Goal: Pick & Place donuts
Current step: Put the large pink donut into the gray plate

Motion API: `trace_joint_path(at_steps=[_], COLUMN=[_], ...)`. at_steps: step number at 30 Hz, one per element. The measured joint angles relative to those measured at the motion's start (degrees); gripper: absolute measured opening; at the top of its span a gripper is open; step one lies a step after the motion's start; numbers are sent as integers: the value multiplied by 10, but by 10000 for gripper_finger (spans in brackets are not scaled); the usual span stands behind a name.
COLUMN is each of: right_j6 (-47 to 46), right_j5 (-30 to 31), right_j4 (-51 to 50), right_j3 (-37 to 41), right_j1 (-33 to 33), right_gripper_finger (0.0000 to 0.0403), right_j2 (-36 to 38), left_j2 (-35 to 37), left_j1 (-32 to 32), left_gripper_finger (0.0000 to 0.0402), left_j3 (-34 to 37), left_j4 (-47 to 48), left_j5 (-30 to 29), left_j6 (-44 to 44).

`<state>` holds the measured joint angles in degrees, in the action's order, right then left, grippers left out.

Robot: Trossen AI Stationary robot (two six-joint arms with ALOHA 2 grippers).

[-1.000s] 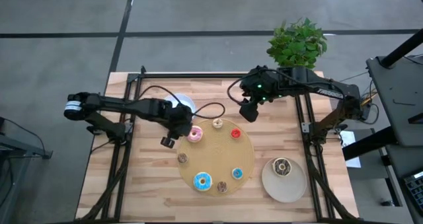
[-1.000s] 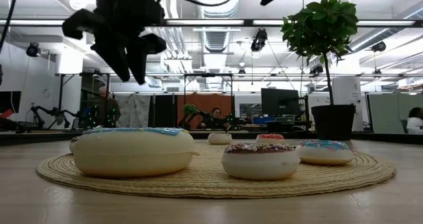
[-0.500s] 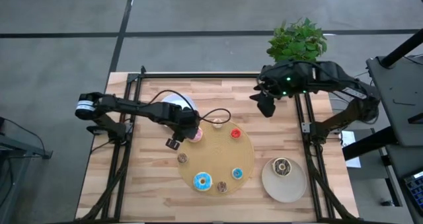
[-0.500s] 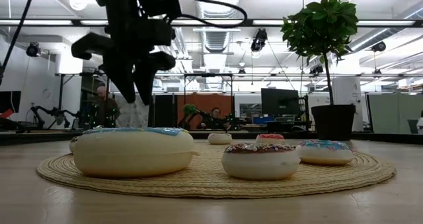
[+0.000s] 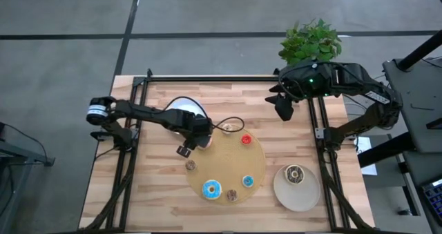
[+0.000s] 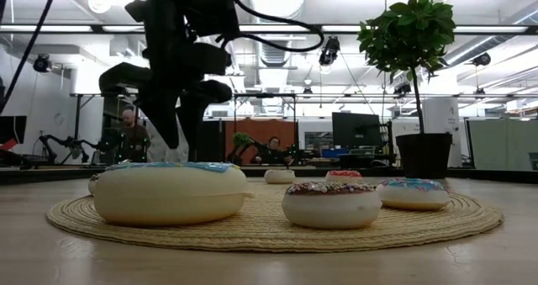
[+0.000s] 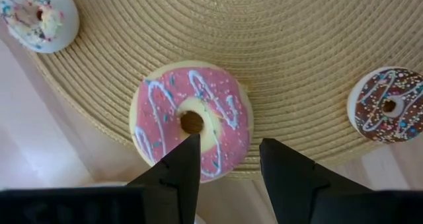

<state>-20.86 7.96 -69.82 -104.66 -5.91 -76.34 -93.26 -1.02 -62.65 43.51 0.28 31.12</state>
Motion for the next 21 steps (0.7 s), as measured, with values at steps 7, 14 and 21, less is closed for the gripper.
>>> trace_joint_path(at_steps=[7, 14, 21], right_j6=[-2, -2, -2], right_j5=[2, 12, 12], right_j4=[0, 0, 0], right_j3=[0, 0, 0], right_j1=[0, 0, 0], right_gripper_finger=[194, 194, 194], right_j2=[-4, -5, -5], left_j2=[-29, -51, -53], left_j1=[1, 1, 1], left_gripper_finger=[129, 129, 128], left_j3=[-5, -5, -4], left_j4=[-7, -16, -18], left_j5=[1, 0, -2], left_j6=[3, 1, -1])
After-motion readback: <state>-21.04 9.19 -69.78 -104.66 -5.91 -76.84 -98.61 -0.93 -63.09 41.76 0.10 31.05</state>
